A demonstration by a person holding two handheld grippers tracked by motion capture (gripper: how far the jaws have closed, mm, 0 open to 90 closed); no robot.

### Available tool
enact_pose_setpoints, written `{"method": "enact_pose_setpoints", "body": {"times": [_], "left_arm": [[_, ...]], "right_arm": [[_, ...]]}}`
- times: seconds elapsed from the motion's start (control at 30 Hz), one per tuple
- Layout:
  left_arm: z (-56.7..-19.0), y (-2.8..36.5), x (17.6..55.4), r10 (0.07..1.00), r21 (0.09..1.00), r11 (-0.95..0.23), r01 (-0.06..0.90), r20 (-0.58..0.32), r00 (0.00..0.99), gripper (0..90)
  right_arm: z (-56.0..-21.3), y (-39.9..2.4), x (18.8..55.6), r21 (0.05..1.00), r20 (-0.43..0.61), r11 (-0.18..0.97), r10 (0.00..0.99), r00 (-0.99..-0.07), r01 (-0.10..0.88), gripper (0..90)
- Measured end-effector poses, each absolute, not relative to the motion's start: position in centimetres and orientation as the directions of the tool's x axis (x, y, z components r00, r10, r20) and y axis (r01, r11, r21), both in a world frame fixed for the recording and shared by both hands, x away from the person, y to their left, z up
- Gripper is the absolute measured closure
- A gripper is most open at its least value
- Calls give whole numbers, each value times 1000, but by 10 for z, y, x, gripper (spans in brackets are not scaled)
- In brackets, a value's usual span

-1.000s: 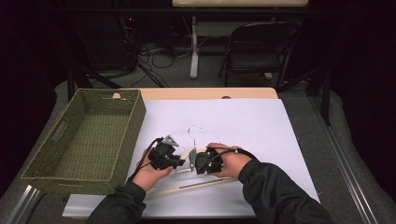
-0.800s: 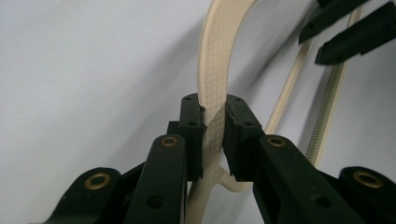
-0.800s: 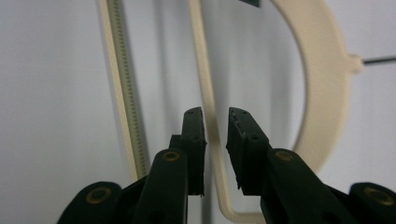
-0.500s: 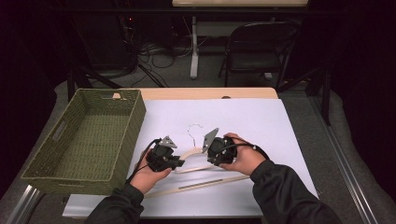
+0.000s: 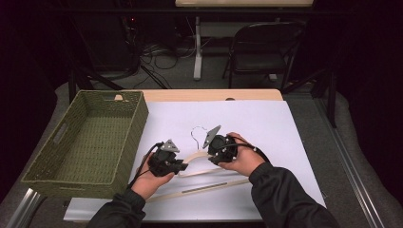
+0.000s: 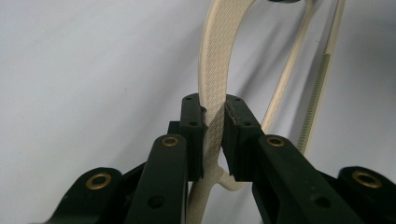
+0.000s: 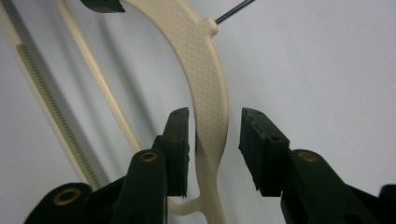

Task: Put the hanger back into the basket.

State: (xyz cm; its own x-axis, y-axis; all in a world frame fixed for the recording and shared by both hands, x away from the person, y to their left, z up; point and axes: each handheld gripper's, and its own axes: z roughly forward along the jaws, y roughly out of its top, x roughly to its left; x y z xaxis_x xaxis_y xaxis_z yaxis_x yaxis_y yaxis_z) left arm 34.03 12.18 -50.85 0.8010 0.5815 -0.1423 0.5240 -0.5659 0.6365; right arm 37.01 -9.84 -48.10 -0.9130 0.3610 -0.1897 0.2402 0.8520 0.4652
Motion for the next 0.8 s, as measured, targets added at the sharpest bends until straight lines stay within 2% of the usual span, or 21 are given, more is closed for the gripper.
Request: {"method": "enact_pose_setpoints", "body": {"times": [0.07,0.27,0.47,0.63,0.77,0.8], "left_arm": [[-508,122,340,580,639,-562,525,-148,801,792],[-506,121,337,570,640,-565,521,-154,807,793],[-505,124,336,559,645,-560,520,-168,812,789],[-504,125,336,527,635,-570,521,-203,825,642],[-505,126,335,524,625,-583,518,-198,828,596],[-505,127,336,515,615,-583,532,-226,827,586]], "right_arm": [[-484,-97,371,470,-173,847,363,-916,247,652],[-486,-93,368,464,-206,859,341,-917,215,728],[-486,-91,360,465,-262,869,319,-911,170,739],[-484,-91,354,470,-310,875,287,-906,117,742],[-481,-91,350,476,-334,875,269,-904,85,743],[-481,-91,350,475,-337,876,265,-903,80,743]]}}
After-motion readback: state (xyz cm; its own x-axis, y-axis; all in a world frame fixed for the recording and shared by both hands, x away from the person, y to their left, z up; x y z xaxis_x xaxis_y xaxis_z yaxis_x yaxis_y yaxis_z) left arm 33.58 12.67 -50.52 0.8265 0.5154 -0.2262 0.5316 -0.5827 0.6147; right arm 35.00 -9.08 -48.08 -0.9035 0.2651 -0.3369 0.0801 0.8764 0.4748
